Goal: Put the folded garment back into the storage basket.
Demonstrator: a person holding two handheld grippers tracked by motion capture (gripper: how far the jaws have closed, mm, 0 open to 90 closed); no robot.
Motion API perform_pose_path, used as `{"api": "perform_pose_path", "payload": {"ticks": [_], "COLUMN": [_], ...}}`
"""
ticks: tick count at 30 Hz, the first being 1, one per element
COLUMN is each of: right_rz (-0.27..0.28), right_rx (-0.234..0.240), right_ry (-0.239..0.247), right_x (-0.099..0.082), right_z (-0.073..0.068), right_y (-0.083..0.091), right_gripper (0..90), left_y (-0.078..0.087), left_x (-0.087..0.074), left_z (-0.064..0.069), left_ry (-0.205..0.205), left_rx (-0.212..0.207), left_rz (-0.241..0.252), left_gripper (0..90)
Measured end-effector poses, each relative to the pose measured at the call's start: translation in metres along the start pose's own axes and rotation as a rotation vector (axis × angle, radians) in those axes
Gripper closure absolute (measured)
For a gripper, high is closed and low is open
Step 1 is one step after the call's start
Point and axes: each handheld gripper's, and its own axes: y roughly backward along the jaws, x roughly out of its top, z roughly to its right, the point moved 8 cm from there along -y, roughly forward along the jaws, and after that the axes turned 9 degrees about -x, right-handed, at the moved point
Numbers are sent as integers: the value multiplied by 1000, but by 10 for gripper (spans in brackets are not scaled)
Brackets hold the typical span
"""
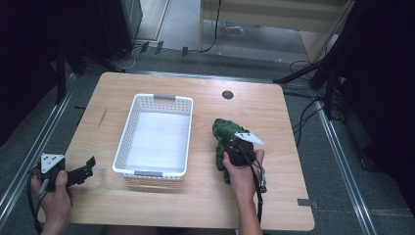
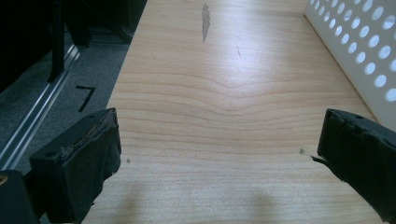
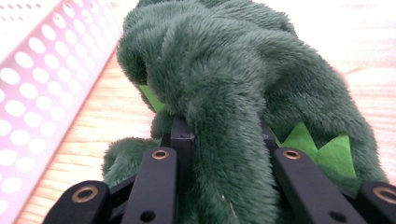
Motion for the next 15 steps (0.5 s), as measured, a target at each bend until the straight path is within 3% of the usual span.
{"api": "perform_pose_path", "payload": {"ticks": [15], "right_rz": [23], "right_rx": [15], "right_ry": [-5], "right_x": [37], "right_z": [-11], "right_y": [26], "right_gripper": [723], "left_y": [0], "left_x": [0], "left_z": [0], "left_ry": [-2], "left_rx": [2], "left_rz": [2], "left_gripper": [6]}}
